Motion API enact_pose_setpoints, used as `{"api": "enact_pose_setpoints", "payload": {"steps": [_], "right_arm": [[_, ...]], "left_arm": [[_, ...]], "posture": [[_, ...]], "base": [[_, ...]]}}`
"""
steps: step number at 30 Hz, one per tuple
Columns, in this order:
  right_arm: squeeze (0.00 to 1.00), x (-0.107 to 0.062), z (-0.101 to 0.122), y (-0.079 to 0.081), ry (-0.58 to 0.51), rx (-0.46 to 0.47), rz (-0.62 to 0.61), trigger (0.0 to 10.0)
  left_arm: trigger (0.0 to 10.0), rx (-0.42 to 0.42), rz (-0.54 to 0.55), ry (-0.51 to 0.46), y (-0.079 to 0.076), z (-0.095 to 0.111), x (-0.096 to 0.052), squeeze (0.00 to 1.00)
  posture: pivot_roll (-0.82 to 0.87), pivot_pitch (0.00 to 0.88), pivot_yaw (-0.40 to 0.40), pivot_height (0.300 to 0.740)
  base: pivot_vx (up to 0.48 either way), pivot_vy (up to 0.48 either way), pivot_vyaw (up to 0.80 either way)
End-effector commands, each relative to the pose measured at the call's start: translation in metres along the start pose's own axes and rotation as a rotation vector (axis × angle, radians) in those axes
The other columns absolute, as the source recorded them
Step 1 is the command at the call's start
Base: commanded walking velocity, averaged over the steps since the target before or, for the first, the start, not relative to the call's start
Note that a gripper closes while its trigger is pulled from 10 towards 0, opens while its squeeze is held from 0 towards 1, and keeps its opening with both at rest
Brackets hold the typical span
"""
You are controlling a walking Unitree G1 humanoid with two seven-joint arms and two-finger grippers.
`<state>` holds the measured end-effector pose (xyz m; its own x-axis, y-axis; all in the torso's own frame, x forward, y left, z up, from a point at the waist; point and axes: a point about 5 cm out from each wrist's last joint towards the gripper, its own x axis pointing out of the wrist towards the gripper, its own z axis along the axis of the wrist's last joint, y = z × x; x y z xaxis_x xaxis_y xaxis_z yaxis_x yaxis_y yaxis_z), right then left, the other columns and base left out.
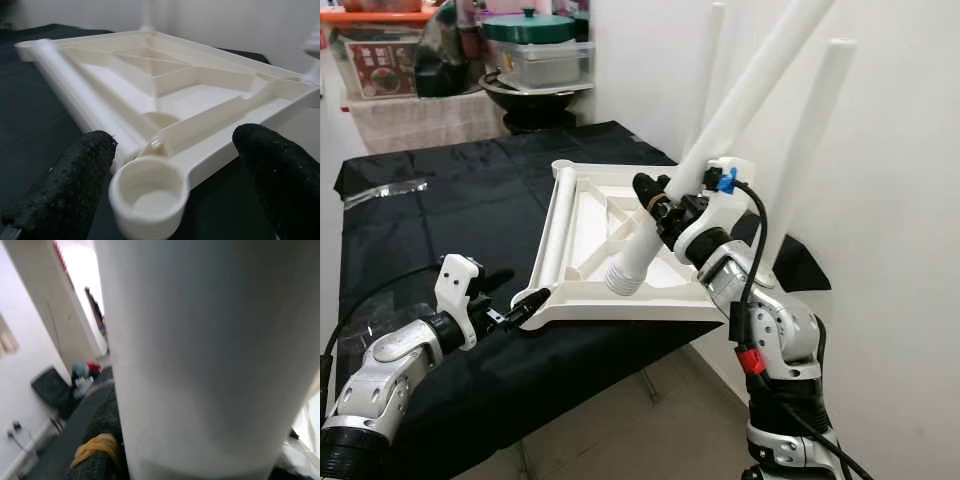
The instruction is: Building children table
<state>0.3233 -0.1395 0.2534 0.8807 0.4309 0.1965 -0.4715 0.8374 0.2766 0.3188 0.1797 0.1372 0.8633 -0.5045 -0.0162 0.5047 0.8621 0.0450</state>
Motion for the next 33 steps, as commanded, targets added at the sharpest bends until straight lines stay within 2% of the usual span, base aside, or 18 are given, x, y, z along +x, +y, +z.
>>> {"api": "enact_pose_setpoints", "payload": {"steps": [1, 4, 10, 15, 17, 18, 19, 20, 21, 22, 23, 24, 26, 27, 29, 31, 33], "right_arm": [[0.00, 0.001, 0.000, 0.008, -0.011, -0.046, 0.034, 10.0], [0.00, 0.000, -0.002, 0.009, -0.009, -0.062, 0.032, 10.0], [0.00, -0.002, -0.008, 0.007, -0.004, -0.077, 0.000, 10.0], [0.00, -0.005, -0.015, 0.012, -0.014, -0.120, 0.009, 10.0], [0.00, -0.011, -0.019, 0.021, -0.009, -0.262, 0.041, 10.0], [0.00, -0.011, -0.019, 0.021, -0.009, -0.262, 0.041, 10.0], [0.00, -0.014, -0.021, 0.024, -0.011, -0.318, 0.057, 10.0], [0.00, -0.014, -0.021, 0.024, -0.011, -0.318, 0.057, 10.0], [0.00, -0.018, -0.023, 0.026, 0.002, -0.409, 0.063, 10.0], [0.00, -0.018, -0.023, 0.026, 0.002, -0.409, 0.063, 10.0], [0.00, -0.023, -0.024, 0.026, -0.009, -0.532, 0.058, 10.0], [0.00, -0.023, -0.024, 0.026, -0.009, -0.532, 0.058, 10.0], [0.00, -0.031, -0.021, 0.028, -0.066, -0.699, 0.022, 10.0], [0.00, -0.034, -0.017, 0.029, -0.121, -0.742, -0.011, 10.0], [0.00, -0.036, -0.014, 0.030, -0.156, -0.757, -0.031, 10.0], [0.00, -0.040, -0.012, 0.032, -0.198, -0.839, -0.047, 10.0], [0.00, -0.043, -0.015, 0.033, -0.189, -0.860, -0.032, 10.0]], "left_arm": [[10.0, 0.025, 0.039, 0.002, 0.007, 0.001, -0.002, 0.00], [10.0, 0.027, 0.045, -0.001, 0.007, 0.001, -0.002, 0.00], [10.0, 0.048, 0.130, -0.026, 0.019, 0.008, -0.001, 0.00], [10.0, 0.057, 0.136, -0.048, 0.018, 0.013, 0.000, 0.00], [10.0, 0.073, 0.130, -0.059, 0.014, 0.016, 0.001, 0.00], [10.0, 0.073, 0.130, -0.059, 0.014, 0.016, 0.001, 0.00], [10.0, 0.079, 0.129, -0.062, 0.013, 0.017, 0.001, 0.00], [10.0, 0.079, 0.129, -0.062, 0.013, 0.017, 0.001, 0.00], [10.0, 0.103, 0.126, -0.061, 0.012, 0.018, 0.001, 0.00], [10.0, 0.103, 0.126, -0.061, 0.012, 0.018, 0.001, 0.00], [10.0, 0.114, 0.132, -0.064, 0.011, 0.020, 0.001, 0.00], [10.0, 0.114, 0.132, -0.064, 0.011, 0.020, 0.001, 0.00], [10.0, 0.144, 0.146, -0.070, 0.009, 0.023, -0.001, 0.00], [10.0, 0.152, 0.153, -0.077, 0.008, 0.025, -0.002, 0.00], [10.0, 0.159, 0.164, -0.080, 0.009, 0.026, -0.003, 0.00], [10.0, 0.172, 0.180, -0.089, 0.008, 0.027, -0.004, 0.00], [10.0, 0.177, 0.178, -0.091, 0.007, 0.027, -0.004, 0.00]], "posture": [[0.06, 0.000, -0.076, 0.740], [0.06, 0.000, -0.076, 0.740], [0.06, 0.000, -0.072, 0.740], [0.06, 0.000, -0.068, 0.740], [0.06, 0.000, -0.061, 0.740], [0.06, 0.000, -0.061, 0.740], [0.06, 0.000, -0.061, 0.740], [0.06, 0.000, -0.061, 0.740], [0.05, 0.000, -0.057, 0.740], [0.05, 0.000, -0.057, 0.740], [0.05, 0.000, -0.049, 0.740], [0.05, 0.000, -0.049, 0.740], [0.05, 0.000, -0.049, 0.740], [0.05, 0.000, -0.051, 0.740], [0.05, 0.000, -0.050, 0.740], [0.05, 0.000, -0.040, 0.740], [0.05, 0.000, -0.035, 0.740]], "base": [[0.000, 0.000, 0.80], [0.000, 0.000, 0.80], [0.147, 0.000, 0.80], [0.197, 0.000, 0.39], [0.152, 0.000, 0.00], [0.304, 0.000, 0.00], [0.304, 0.000, 0.00], [0.304, 0.000, 0.00], [0.251, 0.000, 0.00], [0.251, 0.000, 0.00], [0.000, 0.000, 0.00], [0.000, 0.000, 0.00], [0.000, 0.000, 0.00], [0.000, 0.000, 0.00], [0.000, 0.000, 0.00], [0.000, 0.000, 0.00], [0.000, 0.000, 0.00]]}}
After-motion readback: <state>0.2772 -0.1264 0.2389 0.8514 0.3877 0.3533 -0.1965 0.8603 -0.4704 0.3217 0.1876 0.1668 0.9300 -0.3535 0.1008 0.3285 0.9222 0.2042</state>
